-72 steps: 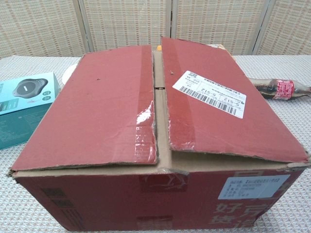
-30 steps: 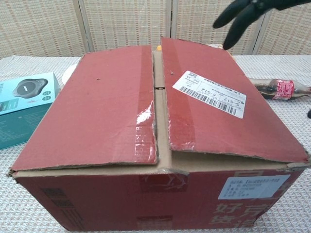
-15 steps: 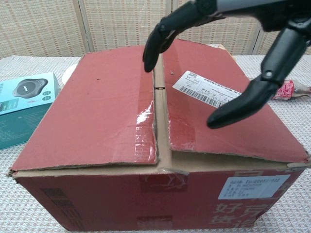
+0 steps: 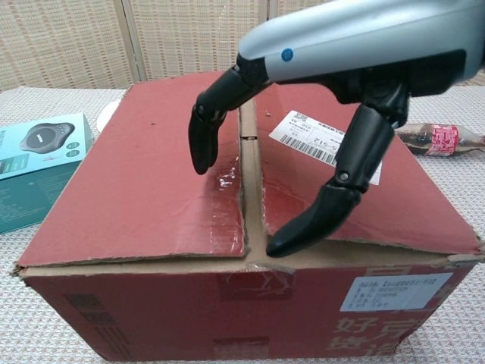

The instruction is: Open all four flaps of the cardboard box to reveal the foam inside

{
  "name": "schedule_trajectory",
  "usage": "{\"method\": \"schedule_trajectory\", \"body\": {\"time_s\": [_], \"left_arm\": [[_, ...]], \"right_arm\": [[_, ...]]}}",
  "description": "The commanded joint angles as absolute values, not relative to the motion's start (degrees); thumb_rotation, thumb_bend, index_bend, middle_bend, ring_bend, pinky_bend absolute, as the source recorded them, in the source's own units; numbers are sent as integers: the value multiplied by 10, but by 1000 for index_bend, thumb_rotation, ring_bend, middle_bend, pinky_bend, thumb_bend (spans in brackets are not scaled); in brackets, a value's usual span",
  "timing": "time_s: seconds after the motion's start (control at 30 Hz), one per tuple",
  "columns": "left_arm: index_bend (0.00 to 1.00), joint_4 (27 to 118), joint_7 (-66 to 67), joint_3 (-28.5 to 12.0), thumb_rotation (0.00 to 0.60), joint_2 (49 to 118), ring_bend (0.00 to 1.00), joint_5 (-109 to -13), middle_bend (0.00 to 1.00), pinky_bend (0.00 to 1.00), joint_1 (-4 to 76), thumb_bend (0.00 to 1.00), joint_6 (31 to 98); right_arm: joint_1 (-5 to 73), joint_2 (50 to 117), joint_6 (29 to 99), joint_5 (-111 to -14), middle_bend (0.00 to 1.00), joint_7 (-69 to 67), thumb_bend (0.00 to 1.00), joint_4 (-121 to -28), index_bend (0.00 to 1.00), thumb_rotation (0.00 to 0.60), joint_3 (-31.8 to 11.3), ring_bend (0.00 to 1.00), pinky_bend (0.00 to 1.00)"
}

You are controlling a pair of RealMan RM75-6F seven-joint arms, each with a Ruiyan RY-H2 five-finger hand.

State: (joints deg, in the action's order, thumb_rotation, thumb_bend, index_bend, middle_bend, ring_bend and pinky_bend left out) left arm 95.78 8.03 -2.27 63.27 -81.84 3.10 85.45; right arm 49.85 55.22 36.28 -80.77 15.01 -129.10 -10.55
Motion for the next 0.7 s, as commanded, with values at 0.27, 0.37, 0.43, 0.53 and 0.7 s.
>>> {"method": "schedule_trajectory", "body": {"time_s": [0.27, 0.37, 0.43, 0.53, 0.7], "left_arm": [[112, 954, 76, -23, 600, 635, 128, -819, 87, 0, 31, 276, 853], [111, 953, 76, -24, 600, 635, 128, -819, 87, 0, 31, 276, 852], [111, 953, 76, -24, 600, 635, 128, -819, 87, 0, 32, 276, 852], [112, 952, 75, -25, 600, 635, 128, -819, 87, 0, 32, 276, 852], [112, 952, 73, -28, 600, 633, 128, -823, 87, 0, 37, 276, 851]], "right_arm": [[496, 549, 384, -781, 411, 214, 0, -1300, 364, 330, -72, 208, 0], [489, 548, 398, -788, 441, 221, 0, -1305, 370, 331, -67, 237, 0], [483, 546, 408, -796, 459, 219, 0, -1308, 371, 330, -64, 257, 0], [472, 538, 425, -815, 476, 210, 0, -1313, 374, 329, -60, 280, 0], [443, 510, 464, -865, 495, 187, 0, -1330, 388, 329, -51, 309, 0]]}}
